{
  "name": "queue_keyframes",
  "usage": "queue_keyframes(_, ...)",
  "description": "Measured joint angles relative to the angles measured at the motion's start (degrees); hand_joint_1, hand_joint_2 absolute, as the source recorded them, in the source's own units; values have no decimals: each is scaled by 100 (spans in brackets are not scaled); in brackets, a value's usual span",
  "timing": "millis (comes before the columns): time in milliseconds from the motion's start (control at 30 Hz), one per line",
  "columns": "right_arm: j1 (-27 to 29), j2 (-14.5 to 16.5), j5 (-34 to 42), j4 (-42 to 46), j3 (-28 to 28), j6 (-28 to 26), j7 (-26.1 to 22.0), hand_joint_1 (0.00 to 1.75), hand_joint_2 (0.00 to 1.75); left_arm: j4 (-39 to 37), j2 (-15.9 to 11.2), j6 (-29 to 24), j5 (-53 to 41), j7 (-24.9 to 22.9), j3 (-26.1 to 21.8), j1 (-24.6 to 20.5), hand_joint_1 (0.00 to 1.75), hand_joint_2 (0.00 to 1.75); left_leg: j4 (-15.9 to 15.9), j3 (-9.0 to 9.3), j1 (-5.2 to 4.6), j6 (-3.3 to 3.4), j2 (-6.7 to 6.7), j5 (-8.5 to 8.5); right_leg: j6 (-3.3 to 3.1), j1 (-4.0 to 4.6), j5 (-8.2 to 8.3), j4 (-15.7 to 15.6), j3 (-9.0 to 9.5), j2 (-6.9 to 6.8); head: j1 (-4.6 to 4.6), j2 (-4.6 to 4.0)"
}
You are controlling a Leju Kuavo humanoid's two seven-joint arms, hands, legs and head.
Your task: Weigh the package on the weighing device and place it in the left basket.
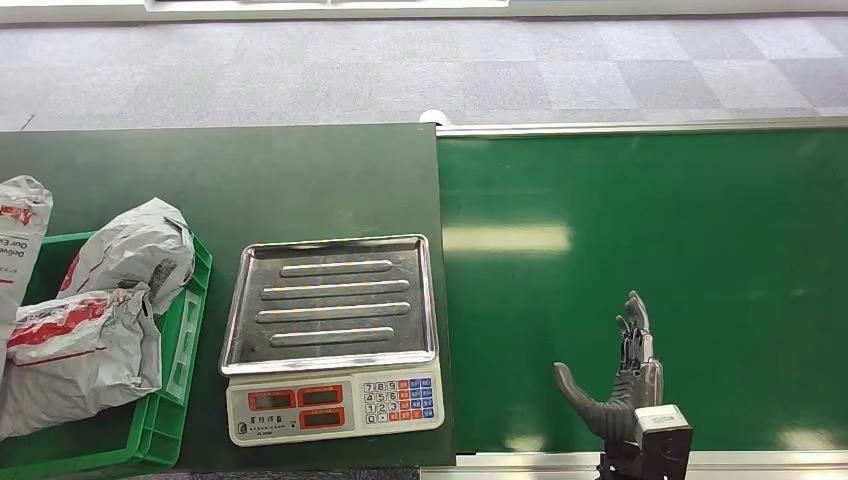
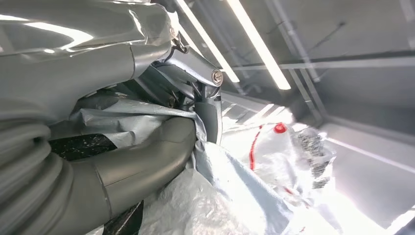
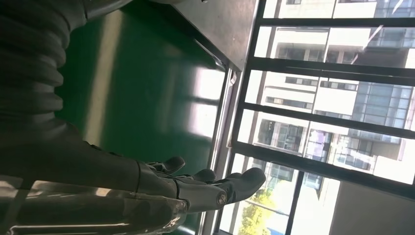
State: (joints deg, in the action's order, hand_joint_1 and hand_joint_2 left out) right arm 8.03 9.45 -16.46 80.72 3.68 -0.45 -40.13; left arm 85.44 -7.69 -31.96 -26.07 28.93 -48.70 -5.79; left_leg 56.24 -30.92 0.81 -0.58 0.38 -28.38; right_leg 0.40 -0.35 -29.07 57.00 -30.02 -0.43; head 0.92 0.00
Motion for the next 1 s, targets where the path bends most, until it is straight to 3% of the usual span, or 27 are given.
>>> queue_keyframes(67, -4, 3, 1, 0, 2, 10, 0, 0, 175, -367, -97, -22, -89, -36, -65, -164, 153, 175, 0, -1, 0, 0, -1, 0, 0, 0, 0, 0, 2, 0, -1, 0)
queue_keyframes(167, -8, 3, 1, 0, 7, 20, 0, 0, 175, -771, -196, -29, -168, -71, -121, -349, 33, 175, 0, 0, 0, 0, 0, 0, 0, 0, 1, 0, 1, 0, -1, 0)
queue_keyframes(200, -13, 3, 1, 0, 8, 25, 0, 0, 175, -897, -233, -18, -192, -86, -134, -410, 0, 175, 0, 0, 0, 0, -1, 0, 0, 0, 1, 0, 1, 0, -1, 0)
queue_keyframes(533, -115, 25, -32, -3, 29, 75, 0, 0, 175, -1869, -612, 202, -62, -32, -254, -818, 0, 175, 0, 0, 0, -1, 1, 1, -2, 1, 2, 2, 2, 1, 0, 0)
queue_keyframes(800, -144, 93, -139, -43, 98, 140, 0, 0, 175, -1894, -601, 67, 359, 431, -496, -799, 0, 175, 0, -1, 0, -1, -1, 0, -2, 0, 1, 1, 3, 0, 1, 0)
queue_keyframes(867, -155, 119, -177, -64, 110, 160, 0, 0, 175, -1725, -526, 445, 970, 669, -546, -718, 0, 175, 0, -1, 0, -1, 2, 0, -2, 0, 1, 1, 3, 2, 1, 0)
queue_keyframes(1000, -178, 163, -243, -107, 153, 200, 0, 0, 175, -1197, -248, 1803, 2483, 1061, -649, -478, 0, 175, 0, -3, 0, -1, 0, 0, -1, 0, 0, 0, 1, -1, -1, 0)
